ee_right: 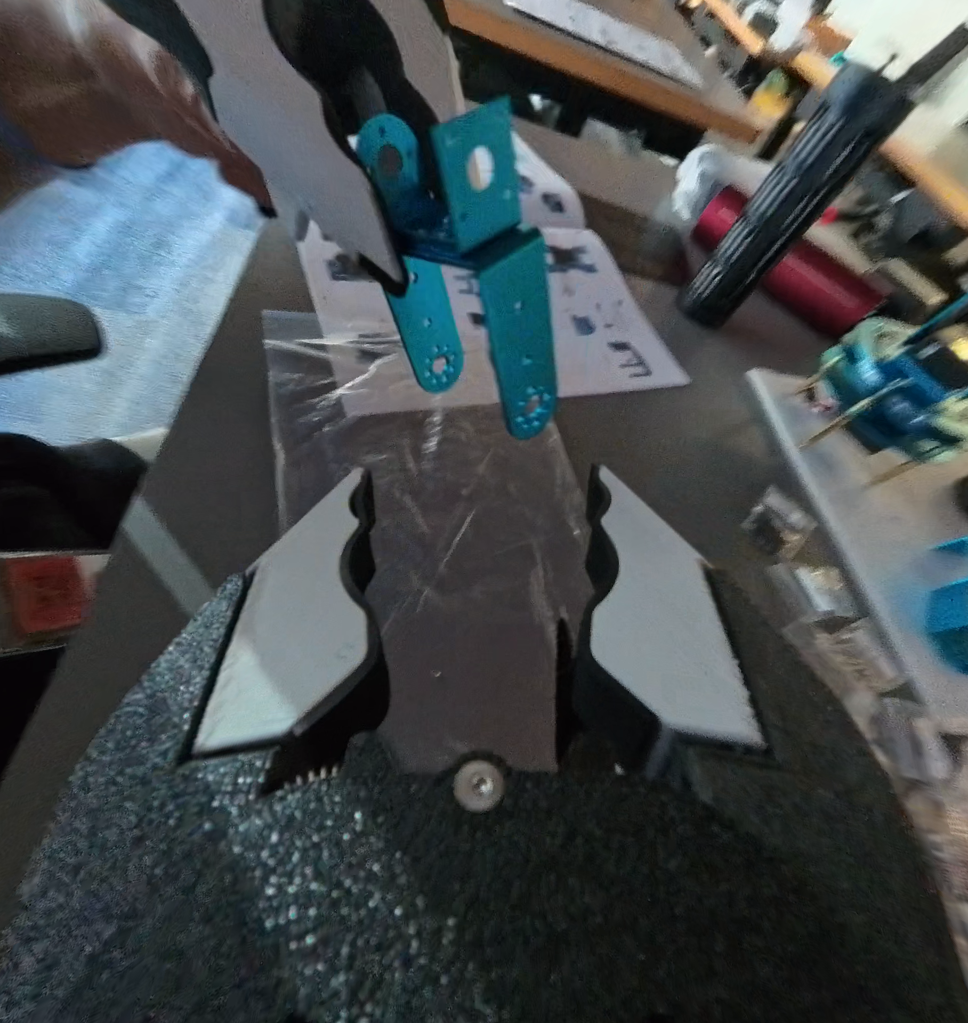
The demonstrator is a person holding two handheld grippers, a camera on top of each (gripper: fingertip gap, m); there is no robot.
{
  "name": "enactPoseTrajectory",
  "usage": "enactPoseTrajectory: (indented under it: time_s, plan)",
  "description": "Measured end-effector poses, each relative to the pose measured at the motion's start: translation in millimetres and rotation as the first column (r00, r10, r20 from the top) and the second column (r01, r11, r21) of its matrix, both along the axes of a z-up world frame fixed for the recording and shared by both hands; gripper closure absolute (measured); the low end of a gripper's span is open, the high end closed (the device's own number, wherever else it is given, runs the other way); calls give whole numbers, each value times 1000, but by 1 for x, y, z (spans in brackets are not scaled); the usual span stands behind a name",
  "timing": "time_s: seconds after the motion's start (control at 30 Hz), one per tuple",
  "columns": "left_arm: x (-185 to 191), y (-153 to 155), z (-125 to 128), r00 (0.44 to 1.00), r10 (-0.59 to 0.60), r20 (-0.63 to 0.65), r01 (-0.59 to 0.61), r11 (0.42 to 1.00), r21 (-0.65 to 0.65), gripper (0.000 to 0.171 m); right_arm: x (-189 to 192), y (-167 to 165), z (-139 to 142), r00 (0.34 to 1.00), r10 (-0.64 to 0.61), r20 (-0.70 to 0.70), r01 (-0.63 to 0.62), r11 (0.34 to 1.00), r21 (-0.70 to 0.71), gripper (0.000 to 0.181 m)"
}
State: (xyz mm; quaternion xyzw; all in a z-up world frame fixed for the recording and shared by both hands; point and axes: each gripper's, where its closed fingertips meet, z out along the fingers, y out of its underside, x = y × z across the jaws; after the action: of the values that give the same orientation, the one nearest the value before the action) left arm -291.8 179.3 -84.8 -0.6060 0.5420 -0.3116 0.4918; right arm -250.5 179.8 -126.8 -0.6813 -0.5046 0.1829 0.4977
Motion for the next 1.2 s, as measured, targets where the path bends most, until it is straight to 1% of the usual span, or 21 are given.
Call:
enactPoseTrajectory:
  time_s: [0.03, 0.1, 0.17, 0.23, 0.3, 0.37, 0.47, 0.57, 0.67, 0.77, 0.83, 0.87, 0.9, 0.93, 0.97, 1.0, 1.03, 1.1, 1.13, 1.17, 1.2]
  plan:
    - [0, -4, -5, 996, -44, -79, 45, 999, 5, 146, 3, -6, -2, 999, 25, -35, -27, 998, -61, 107]
    - [-1, -9, -19, 965, -132, -227, 131, 991, -20, 146, 12, -10, -3, 995, 34, -97, -48, 988, -147, 121]
    - [0, -13, -33, 918, -233, -320, 206, 972, -117, 146, 21, -11, -6, 991, 32, -127, -59, 975, -216, 122]
    - [-1, -11, -46, 872, -300, -388, 238, 951, -199, 146, 24, -13, -6, 985, 39, -168, -84, 959, -270, 121]
    - [-1, -9, -57, 836, -355, -419, 261, 928, -265, 146, 24, -16, -5, 975, 60, -213, -125, 944, -305, 124]
    - [1, -7, -63, 821, -397, -410, 285, 908, -308, 146, 22, -18, -7, 969, 80, -233, -156, 931, -330, 124]
    - [-2, -2, -76, 810, -402, -426, 284, 906, -314, 145, 22, -16, -19, 978, 95, -185, -151, 936, -318, 131]
    - [-2, -1, -78, 834, -401, -379, 285, 901, -326, 145, 28, -11, -24, 985, 82, -151, -124, 947, -295, 144]
    - [-2, 1, -78, 867, -380, -322, 282, 907, -312, 145, 37, -2, -27, 990, 59, -130, -96, 948, -302, 146]
    - [-3, 5, -84, 892, -346, -290, 269, 923, -276, 144, 55, 14, -28, 996, 18, -87, -40, 965, -260, 150]
    - [-1, 7, -89, 906, -332, -264, 263, 928, -263, 144, 72, 21, -35, 999, -35, -26, 24, 943, -331, 158]
    - [1, 8, -88, 916, -320, -241, 260, 933, -249, 145, 76, 16, -41, 1000, -10, 3, 11, 914, -406, 156]
    - [3, 10, -88, 926, -305, -222, 250, 937, -243, 145, 76, 5, -46, 998, 51, 26, -33, 875, -482, 154]
    - [4, 10, -87, 933, -293, -210, 240, 939, -245, 145, 75, -5, -50, 993, 106, 54, -62, 847, -528, 152]
    - [5, 11, -85, 940, -278, -199, 228, 943, -242, 145, 77, -8, -55, 985, 130, 116, -50, 848, -528, 152]
    - [5, 10, -82, 947, -262, -185, 216, 947, -236, 145, 82, -8, -60, 970, 140, 200, -22, 867, -499, 154]
    - [4, 8, -77, 955, -246, -166, 206, 953, -223, 145, 89, -8, -64, 950, 139, 280, 8, 885, -465, 159]
    - [2, 2, -68, 968, -204, -146, 179, 970, -164, 145, 108, -4, -66, 915, 111, 389, 69, 905, -420, 161]
    - [-1, 1, -64, 974, -168, -152, 151, 982, -115, 145, 120, 2, -66, 903, 71, 423, 113, 912, -395, 161]
    - [-2, -1, -62, 978, -139, -158, 128, 989, -74, 145, 131, 6, -63, 905, 32, 424, 148, 911, -386, 161]
    - [-4, -6, -61, 978, -126, -165, 119, 991, -55, 145, 137, 7, -59, 923, 4, 386, 163, 903, -399, 161]
